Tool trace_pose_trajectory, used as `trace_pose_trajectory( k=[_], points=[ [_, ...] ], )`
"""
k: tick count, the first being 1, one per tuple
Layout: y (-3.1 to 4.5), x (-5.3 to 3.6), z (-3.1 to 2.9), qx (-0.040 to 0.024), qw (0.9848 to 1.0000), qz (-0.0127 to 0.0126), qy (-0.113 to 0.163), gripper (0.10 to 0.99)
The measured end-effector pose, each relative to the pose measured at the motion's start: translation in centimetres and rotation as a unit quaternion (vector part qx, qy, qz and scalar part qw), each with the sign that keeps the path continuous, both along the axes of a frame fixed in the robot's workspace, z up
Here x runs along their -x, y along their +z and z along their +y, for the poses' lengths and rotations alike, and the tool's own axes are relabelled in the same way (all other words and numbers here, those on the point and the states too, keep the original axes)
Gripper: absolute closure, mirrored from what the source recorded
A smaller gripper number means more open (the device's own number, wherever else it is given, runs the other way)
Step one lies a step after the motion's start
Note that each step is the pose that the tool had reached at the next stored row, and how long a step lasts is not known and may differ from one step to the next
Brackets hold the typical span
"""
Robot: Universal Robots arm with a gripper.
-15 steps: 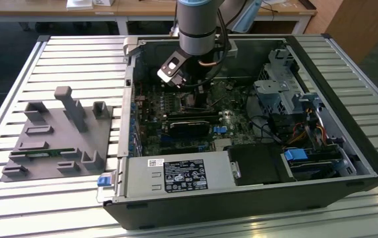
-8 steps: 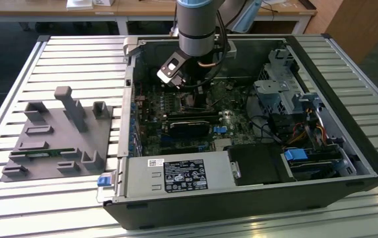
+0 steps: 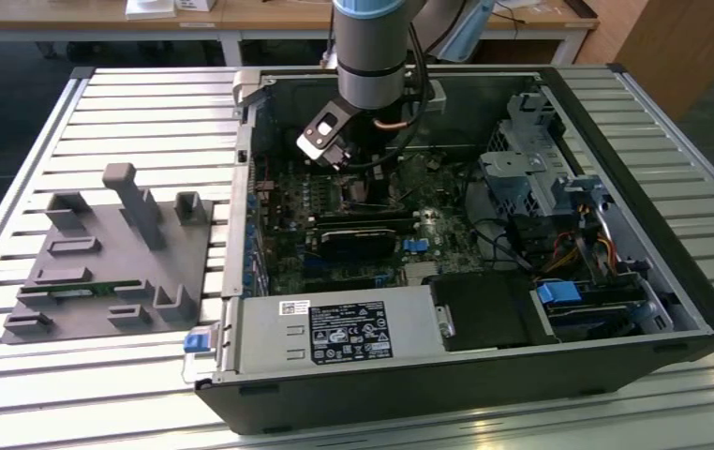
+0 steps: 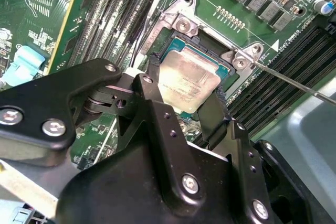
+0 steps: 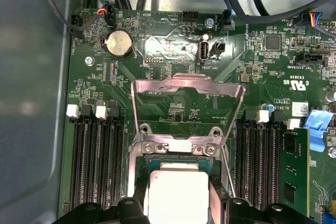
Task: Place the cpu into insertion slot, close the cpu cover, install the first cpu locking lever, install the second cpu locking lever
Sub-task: 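Place the cpu into insertion slot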
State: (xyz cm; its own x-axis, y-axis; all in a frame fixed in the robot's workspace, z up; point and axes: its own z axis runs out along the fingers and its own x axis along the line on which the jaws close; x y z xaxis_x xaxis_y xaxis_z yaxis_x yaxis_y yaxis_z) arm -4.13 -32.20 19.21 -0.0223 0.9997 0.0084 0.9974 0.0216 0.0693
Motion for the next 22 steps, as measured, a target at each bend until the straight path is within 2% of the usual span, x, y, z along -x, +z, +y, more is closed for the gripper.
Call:
trace_pose_trajectory(
  k=[7,8,10,22],
  points=[
    [-0.02,-0.01,0.01,-0.0002,1.0,-0.0002,0.0,0.533],
    [-0.01,0.0,0.0,-0.0001,1.0,-0.0001,0.0,0.471],
    [0.02,0.0,0.0,0.0001,1.0,0.0,0.0,0.471],
    [1.0,0.0,0.0,0.0,1.0,-0.0001,0.0,0.471]
  ],
)
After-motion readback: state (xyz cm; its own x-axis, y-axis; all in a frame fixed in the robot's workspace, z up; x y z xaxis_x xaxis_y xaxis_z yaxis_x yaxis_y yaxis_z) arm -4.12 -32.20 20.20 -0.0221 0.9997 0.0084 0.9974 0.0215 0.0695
